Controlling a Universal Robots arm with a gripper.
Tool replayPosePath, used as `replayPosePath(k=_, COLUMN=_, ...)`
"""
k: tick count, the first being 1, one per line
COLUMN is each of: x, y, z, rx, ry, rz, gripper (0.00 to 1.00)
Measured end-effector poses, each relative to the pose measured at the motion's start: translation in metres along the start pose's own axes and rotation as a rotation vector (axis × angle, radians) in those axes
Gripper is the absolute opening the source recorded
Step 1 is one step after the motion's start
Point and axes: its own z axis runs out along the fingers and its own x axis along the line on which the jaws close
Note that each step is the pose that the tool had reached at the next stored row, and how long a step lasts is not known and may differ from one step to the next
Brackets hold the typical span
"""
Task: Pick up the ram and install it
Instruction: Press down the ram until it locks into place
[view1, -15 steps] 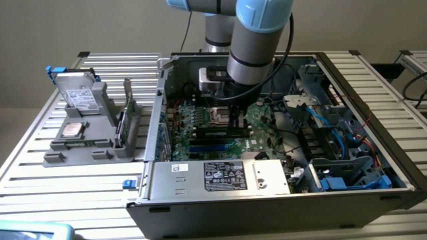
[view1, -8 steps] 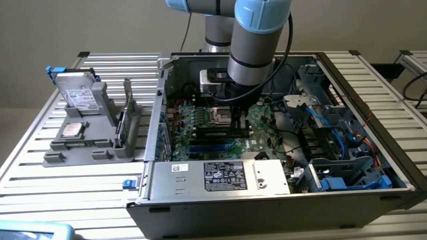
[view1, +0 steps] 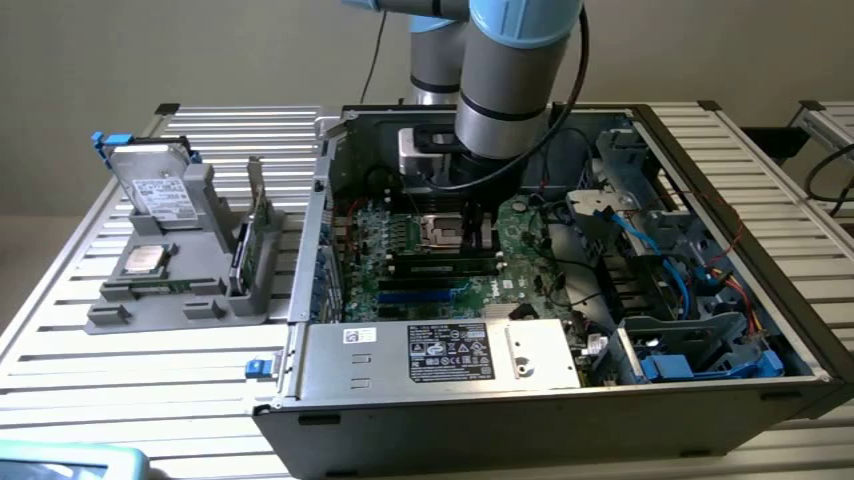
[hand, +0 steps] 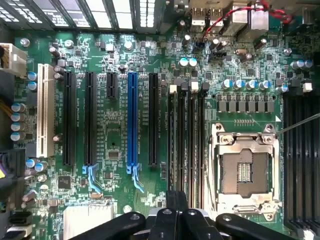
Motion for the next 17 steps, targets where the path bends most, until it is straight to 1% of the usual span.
replayPosePath(k=1, x=-0.001, y=0.0009, z=-0.0037, rx=-0.0001, ry=0.0026, rz=-0.002, gripper=0.11)
replayPosePath(k=2, x=-0.002, y=0.0023, z=-0.0072, rx=-0.0002, ry=0.0064, rz=-0.003, gripper=0.11)
replayPosePath(k=4, x=-0.003, y=0.0055, z=-0.0104, rx=-0.0002, ry=0.0129, rz=-0.005, gripper=0.11)
replayPosePath(k=9, x=-0.008, y=0.0186, z=-0.0103, rx=-0.0028, ry=0.0285, rz=-0.010, gripper=0.11)
replayPosePath(k=10, x=-0.009, y=0.0219, z=-0.0099, rx=-0.0030, ry=0.0308, rz=-0.011, gripper=0.11)
replayPosePath(k=11, x=-0.010, y=0.0252, z=-0.0093, rx=-0.0032, ry=0.0327, rz=-0.013, gripper=0.11)
replayPosePath(k=12, x=-0.011, y=0.0289, z=-0.0083, rx=-0.0031, ry=0.0333, rz=-0.013, gripper=0.11)
replayPosePath(k=15, x=-0.014, y=0.0403, z=-0.0039, rx=-0.0031, ry=0.0338, rz=-0.015, gripper=0.11)
replayPosePath(k=17, x=-0.014, y=0.0433, z=-0.0002, rx=-0.0033, ry=0.0340, rz=-0.016, gripper=0.11)
